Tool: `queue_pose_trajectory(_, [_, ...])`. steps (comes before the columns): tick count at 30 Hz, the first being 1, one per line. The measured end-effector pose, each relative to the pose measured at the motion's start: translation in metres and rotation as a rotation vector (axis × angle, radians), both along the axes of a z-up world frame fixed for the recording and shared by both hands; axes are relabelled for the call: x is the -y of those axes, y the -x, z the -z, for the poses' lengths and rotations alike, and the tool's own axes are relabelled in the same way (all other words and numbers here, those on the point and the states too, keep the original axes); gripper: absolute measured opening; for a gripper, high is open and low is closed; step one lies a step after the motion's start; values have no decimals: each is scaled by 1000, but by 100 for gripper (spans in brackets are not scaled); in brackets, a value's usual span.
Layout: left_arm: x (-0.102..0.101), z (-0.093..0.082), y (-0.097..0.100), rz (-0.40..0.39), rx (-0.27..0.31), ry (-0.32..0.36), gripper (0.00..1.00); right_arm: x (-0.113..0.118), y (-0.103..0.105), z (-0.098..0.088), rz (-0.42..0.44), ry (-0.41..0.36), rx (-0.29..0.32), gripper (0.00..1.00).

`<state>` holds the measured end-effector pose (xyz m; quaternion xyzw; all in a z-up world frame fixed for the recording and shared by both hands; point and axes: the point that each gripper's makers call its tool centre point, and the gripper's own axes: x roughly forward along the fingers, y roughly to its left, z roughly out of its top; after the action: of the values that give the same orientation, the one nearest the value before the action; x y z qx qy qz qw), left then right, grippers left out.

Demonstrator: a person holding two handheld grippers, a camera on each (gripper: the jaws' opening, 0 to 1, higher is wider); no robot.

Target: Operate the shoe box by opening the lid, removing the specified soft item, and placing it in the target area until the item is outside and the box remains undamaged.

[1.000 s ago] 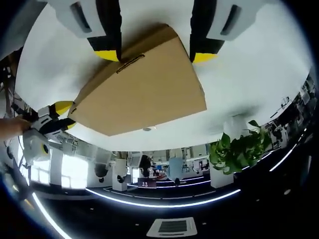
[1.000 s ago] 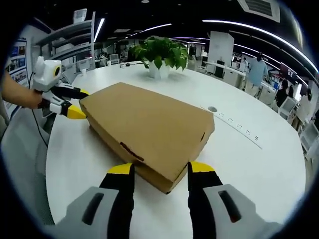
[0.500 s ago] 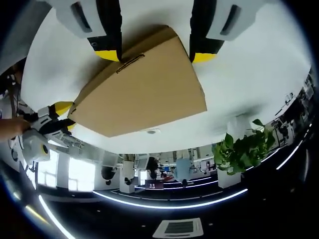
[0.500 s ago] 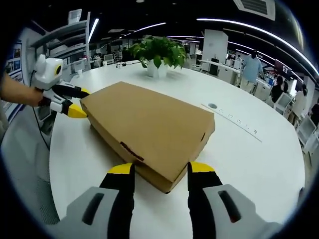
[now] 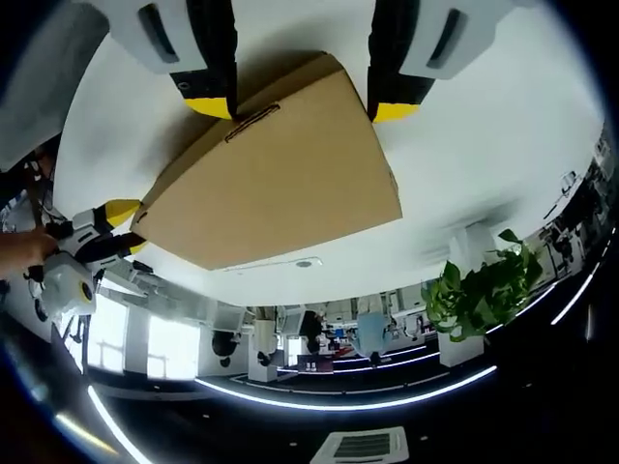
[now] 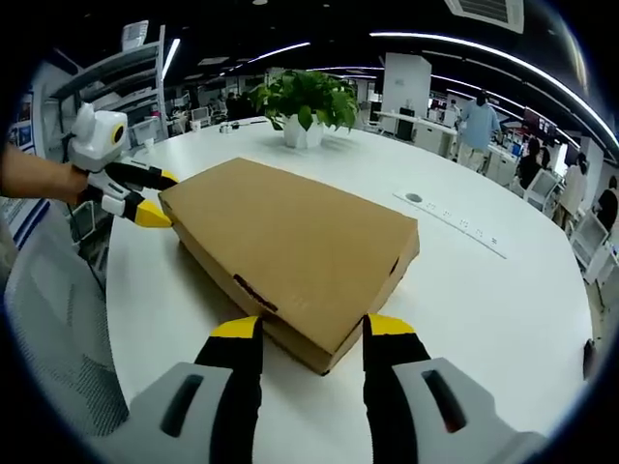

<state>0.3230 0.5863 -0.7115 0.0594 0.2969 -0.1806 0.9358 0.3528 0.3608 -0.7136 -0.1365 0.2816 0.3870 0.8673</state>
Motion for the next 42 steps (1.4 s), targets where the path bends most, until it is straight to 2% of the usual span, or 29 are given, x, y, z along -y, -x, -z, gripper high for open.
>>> queue_pose_trajectory(14, [-9,0,12,107,-44,-7,52,-4,34,0,63,-16,-10,36])
queue_pose_trajectory(25, [-20,0,23,162,-64,-14,51,-13,57,-1,98,-38,-21,35])
queue_pose_trajectory(30, [-22,-2,32,176,-60,-11,51,-18,64,-2,113,-50,-24,34])
queue_pose_trajectory(33, [-24,-2,30,184,-62,-12,51,-21,69,-2,121,-58,-25,34])
queue_pose_trajectory(42, [-29,-5,48,184,-68,-12,51,-29,81,-2,114,-70,-31,34])
